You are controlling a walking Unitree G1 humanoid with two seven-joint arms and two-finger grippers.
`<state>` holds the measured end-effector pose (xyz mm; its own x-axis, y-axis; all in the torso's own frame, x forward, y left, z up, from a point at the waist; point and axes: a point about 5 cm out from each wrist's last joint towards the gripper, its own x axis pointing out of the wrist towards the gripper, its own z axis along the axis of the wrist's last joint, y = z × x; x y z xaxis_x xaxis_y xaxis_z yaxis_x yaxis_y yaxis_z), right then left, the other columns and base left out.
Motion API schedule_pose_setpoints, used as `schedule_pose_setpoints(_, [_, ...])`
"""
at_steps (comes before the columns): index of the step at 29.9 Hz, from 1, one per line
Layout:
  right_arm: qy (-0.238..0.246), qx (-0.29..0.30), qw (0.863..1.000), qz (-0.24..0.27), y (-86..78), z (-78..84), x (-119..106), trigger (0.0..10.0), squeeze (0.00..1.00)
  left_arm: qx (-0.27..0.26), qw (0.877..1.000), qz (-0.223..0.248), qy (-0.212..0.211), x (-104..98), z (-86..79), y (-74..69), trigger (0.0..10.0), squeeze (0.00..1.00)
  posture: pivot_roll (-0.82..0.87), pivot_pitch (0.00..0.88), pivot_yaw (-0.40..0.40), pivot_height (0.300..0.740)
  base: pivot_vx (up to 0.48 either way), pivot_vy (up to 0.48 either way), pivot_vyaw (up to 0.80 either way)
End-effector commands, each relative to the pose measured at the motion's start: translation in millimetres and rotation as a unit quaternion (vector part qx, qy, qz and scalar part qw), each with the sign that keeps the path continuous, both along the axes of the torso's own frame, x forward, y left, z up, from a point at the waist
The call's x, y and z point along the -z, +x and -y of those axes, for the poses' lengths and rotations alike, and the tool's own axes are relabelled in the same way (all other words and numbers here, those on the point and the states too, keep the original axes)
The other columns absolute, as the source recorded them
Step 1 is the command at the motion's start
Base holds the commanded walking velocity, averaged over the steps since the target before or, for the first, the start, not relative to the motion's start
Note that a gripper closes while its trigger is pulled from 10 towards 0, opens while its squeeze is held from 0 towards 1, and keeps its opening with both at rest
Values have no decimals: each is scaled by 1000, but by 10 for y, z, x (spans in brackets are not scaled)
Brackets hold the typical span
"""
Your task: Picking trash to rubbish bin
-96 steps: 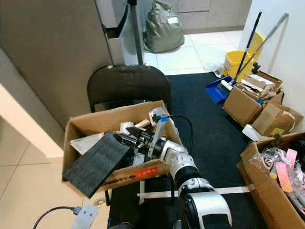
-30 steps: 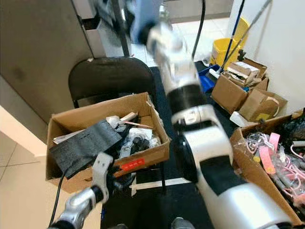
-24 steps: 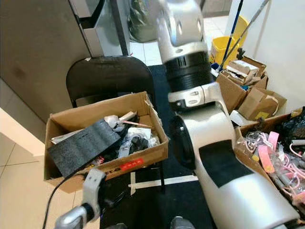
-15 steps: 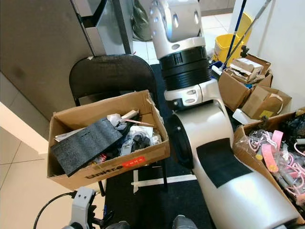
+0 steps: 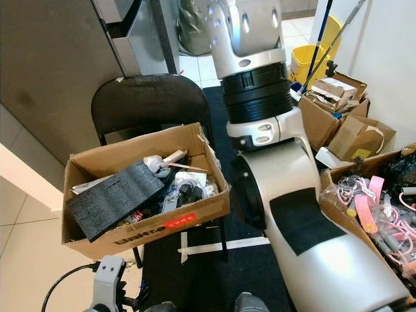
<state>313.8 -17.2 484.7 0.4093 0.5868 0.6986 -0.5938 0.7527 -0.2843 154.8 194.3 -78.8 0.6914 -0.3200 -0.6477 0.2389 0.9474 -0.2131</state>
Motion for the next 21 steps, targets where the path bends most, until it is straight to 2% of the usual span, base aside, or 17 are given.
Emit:
schedule_pose_setpoints(1, [-2,-5,1000,6,-54,-23,-15,10000,0,-11,1000,-15,6,28,-66,-76,10000,0,1,98,90,740,0,0,0])
schedule_pose_setpoints(8, [4,2,1000,1,-51,18,9,10000,0,-15,1000,-22,6,46,-53,-108,10000,0,2,93,83,740,0,0,0])
schedule_pose_setpoints(10, [16,37,999,-34,124,114,183,10000,0,-17,999,-29,5,61,-48,-138,10000,0,8,90,85,740,0,0,0])
schedule_pose_setpoints(11, [16,37,999,-34,124,114,183,10000,0,-17,999,-29,5,61,-48,-138,10000,0,8,90,85,740,0,0,0])
schedule_pose_setpoints(13, [18,108,988,-113,529,307,575,10000,0,-18,999,-42,6,92,-34,-201,10000,0,14,85,80,740,0,0,0])
schedule_pose_setpoints(15, [18,108,988,-113,529,307,575,10000,0,-18,999,-42,6,92,-34,-201,10000,0,14,85,80,740,0,0,0])
schedule_pose_setpoints(16, [26,158,972,-172,757,521,921,10000,0,-22,998,-53,6,118,-24,-255,10000,0,19,81,69,740,0,0,0])
schedule_pose_setpoints(17, [26,158,972,-172,757,521,921,10000,0,-22,998,-53,6,118,-24,-255,10000,0,19,81,69,740,0,0,0])
schedule_pose_setpoints(19, [74,176,959,-208,830,748,1062,10000,0,-27,998,-64,5,143,-11,-308,10000,0,20,77,63,740,0,0,0])
schedule_pose_setpoints(21, [117,171,962,-180,758,886,863,10000,0,-31,997,-72,4,161,3,-342,10000,0,19,74,62,740,0,0,0])
